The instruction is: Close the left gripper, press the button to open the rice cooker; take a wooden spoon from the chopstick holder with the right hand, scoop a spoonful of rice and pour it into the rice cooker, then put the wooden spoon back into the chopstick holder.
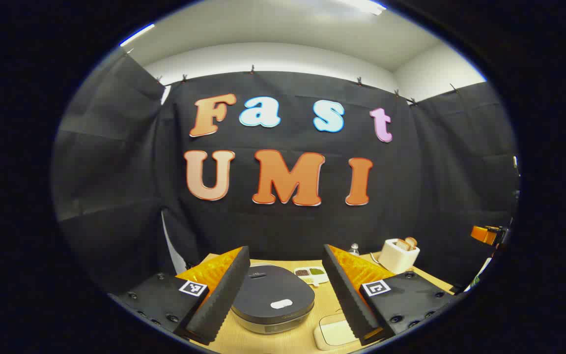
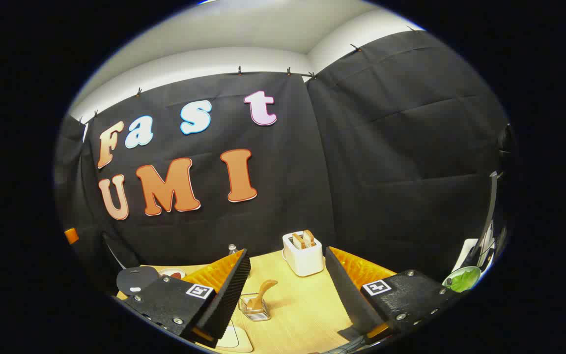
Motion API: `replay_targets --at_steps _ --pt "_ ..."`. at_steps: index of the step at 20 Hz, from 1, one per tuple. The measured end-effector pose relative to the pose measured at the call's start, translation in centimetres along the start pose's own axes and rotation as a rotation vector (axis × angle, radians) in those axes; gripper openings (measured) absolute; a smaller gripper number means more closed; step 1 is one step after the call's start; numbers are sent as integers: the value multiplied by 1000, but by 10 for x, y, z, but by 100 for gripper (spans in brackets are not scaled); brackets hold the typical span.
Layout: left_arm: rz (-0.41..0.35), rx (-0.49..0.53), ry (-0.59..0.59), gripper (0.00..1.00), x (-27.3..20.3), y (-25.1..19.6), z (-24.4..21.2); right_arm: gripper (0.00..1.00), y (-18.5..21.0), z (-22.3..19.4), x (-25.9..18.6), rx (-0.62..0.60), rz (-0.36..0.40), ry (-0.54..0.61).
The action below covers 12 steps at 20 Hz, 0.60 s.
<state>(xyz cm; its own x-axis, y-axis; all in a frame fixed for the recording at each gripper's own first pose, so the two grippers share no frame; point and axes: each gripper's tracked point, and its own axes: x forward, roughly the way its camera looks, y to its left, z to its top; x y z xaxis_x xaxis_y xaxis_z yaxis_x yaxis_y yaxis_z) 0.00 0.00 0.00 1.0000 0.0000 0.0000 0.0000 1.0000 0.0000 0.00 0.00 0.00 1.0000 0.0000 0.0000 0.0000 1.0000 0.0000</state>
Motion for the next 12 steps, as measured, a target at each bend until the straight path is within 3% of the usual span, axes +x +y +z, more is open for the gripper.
replay_targets --at_steps 1,8,12 --pt "-3 9 -15 97 1 1 6 94 -1 7 -1 9 -7 -6" --pt "131 -104 -88 98 -16 17 25 94 7 41 3 -81 67 -28" --pt "214 -90 -84 98 -25 45 29 94 16 44 10 -84 103 -20"
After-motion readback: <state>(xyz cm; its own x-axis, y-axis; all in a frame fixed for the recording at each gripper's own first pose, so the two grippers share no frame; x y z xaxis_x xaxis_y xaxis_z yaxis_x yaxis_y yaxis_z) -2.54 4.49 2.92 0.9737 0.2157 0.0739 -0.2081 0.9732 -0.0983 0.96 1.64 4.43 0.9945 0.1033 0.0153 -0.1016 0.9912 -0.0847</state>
